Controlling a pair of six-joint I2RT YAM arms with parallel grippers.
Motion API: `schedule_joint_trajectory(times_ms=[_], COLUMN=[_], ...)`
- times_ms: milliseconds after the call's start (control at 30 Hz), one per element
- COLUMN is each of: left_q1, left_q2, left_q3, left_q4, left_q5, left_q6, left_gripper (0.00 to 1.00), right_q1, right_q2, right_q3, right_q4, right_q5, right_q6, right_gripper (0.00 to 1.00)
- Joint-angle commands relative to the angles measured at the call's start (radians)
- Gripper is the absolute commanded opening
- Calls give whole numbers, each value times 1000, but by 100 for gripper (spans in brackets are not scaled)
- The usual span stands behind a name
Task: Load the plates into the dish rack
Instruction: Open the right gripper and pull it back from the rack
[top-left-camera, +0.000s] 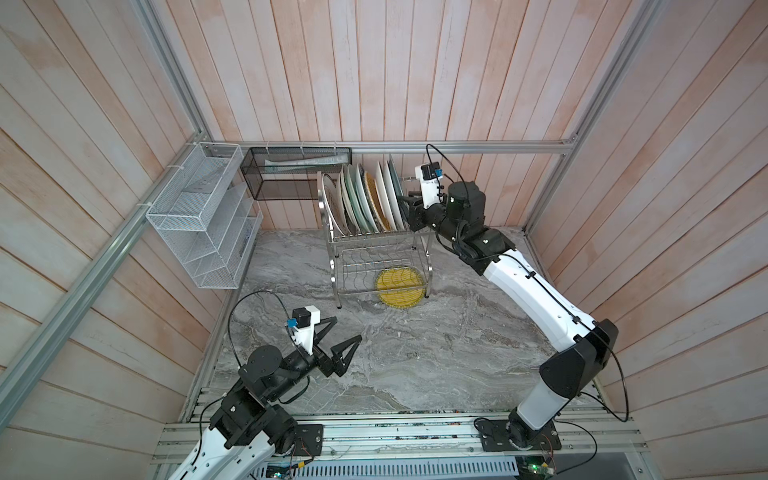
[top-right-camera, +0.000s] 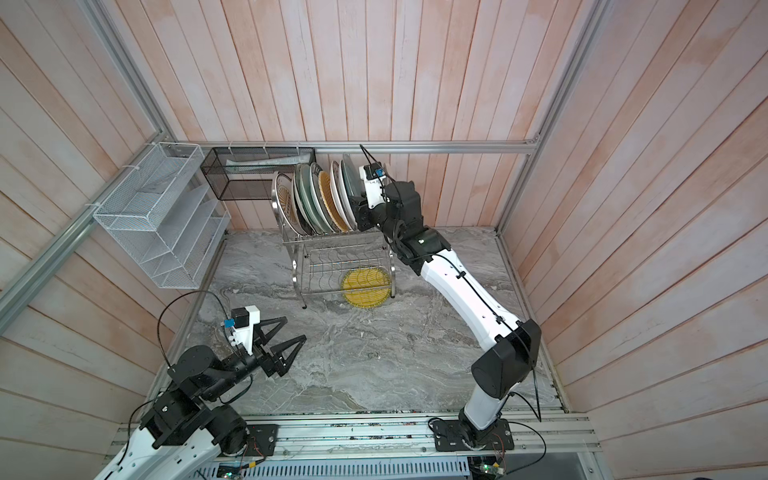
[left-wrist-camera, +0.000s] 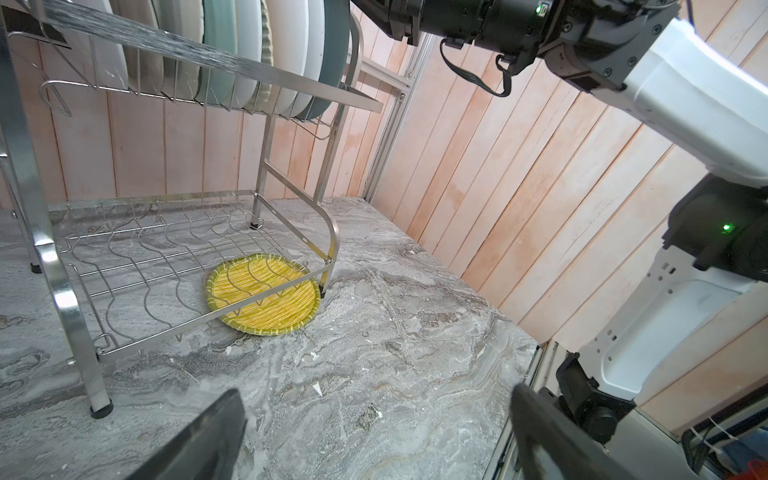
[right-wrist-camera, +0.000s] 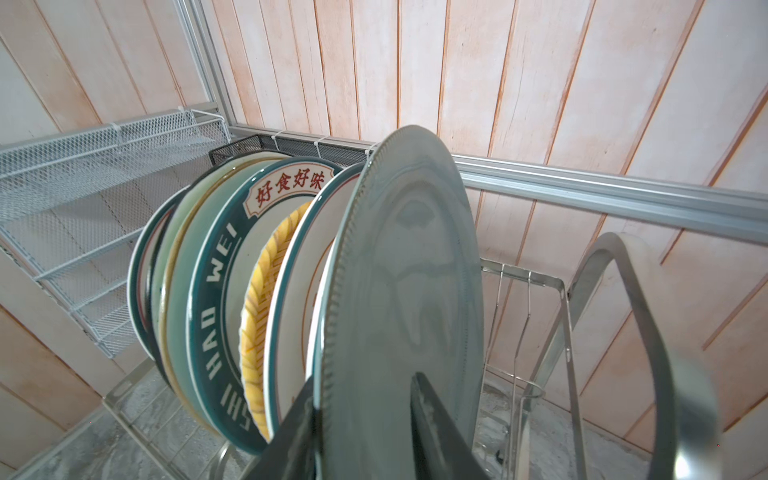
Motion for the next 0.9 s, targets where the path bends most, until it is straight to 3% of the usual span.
schedule_joint_trajectory(times_ms=[0, 533, 700, 800, 867], left_q1=[0, -3, -4, -4, -6], left_q2=[10, 44, 117, 178, 233], left_q3=[-9, 1, 29, 7, -33], left_q4=[-1, -14, -45, -5, 65], left_q5=[-19, -32, -32, -6, 39], left_q6=[-7, -36, -100, -205, -275], left_gripper=[100, 100, 100, 100, 100], right_q1=[-2, -6, -28, -68, -75], right_q2=[-49, -131, -283, -387, -458], right_q3=[9, -40, -251, -388, -480], right_q4=[22, 27, 153, 194, 223], right_q5=[-11, -15, -46, -91, -95], right_q6=[7, 21, 70, 145, 161], right_gripper=[41, 49, 57, 60, 70])
